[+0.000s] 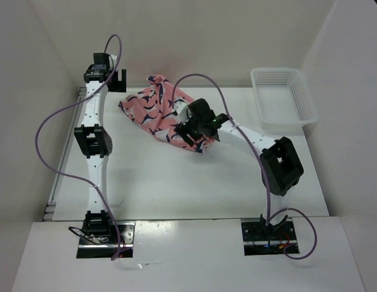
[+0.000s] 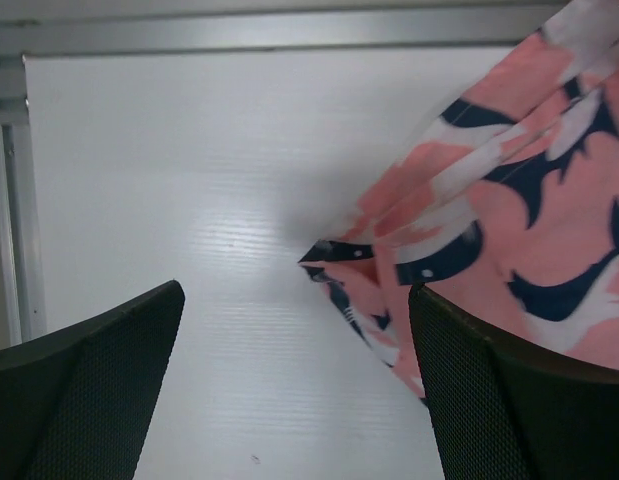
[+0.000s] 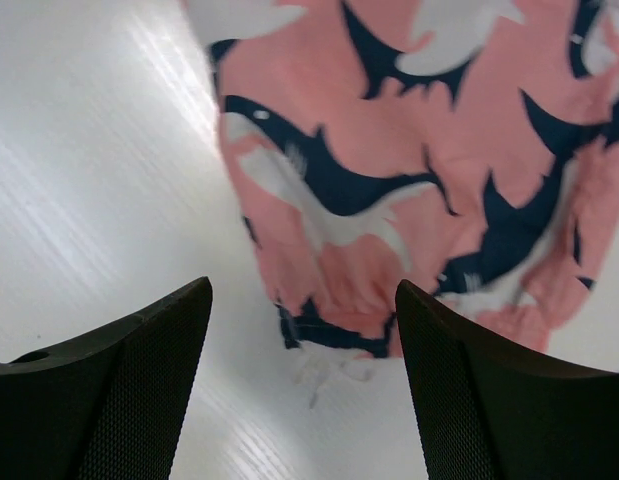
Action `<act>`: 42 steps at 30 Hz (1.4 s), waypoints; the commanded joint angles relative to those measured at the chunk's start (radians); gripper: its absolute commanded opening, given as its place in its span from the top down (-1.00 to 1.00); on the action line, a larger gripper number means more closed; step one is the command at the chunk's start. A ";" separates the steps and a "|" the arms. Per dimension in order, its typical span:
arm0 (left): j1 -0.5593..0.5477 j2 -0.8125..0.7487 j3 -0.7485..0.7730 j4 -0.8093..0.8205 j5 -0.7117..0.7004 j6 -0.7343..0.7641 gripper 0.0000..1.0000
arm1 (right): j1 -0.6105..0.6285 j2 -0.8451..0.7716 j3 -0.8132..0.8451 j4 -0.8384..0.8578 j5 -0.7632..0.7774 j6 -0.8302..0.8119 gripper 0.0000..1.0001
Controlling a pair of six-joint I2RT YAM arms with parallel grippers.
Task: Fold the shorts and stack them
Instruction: Fold the shorts
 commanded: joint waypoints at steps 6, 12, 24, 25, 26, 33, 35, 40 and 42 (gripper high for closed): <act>0.050 0.097 0.070 -0.047 0.161 0.002 -1.00 | 0.049 0.141 0.009 0.105 0.146 -0.113 -0.59; 0.050 0.166 0.092 -0.071 0.274 0.002 -1.00 | 0.049 0.199 0.018 0.114 0.155 -0.155 -0.56; 0.032 0.235 0.081 -0.175 0.349 0.002 0.46 | 0.049 0.179 -0.054 0.085 0.143 -0.173 0.00; 0.032 0.226 0.081 -0.192 0.350 0.002 0.68 | 0.049 0.169 -0.065 0.085 0.133 -0.186 0.04; 0.032 0.214 0.069 -0.232 0.359 0.002 0.85 | 0.049 0.169 -0.065 0.073 0.132 -0.186 0.15; 0.125 -0.043 -0.175 -0.395 0.440 0.002 1.00 | 0.049 0.037 -0.172 0.001 0.074 -0.285 0.74; 0.134 -0.236 -0.364 -0.352 0.449 0.002 0.98 | 0.049 -0.026 -0.212 -0.056 0.022 -0.324 0.81; 0.076 -0.684 -1.099 -0.157 0.360 0.002 0.94 | 0.049 -0.140 -0.269 -0.196 -0.125 -0.399 0.73; 0.036 -0.836 -1.333 -0.157 0.351 0.002 0.86 | 0.049 -0.164 -0.287 -0.207 -0.173 -0.417 0.61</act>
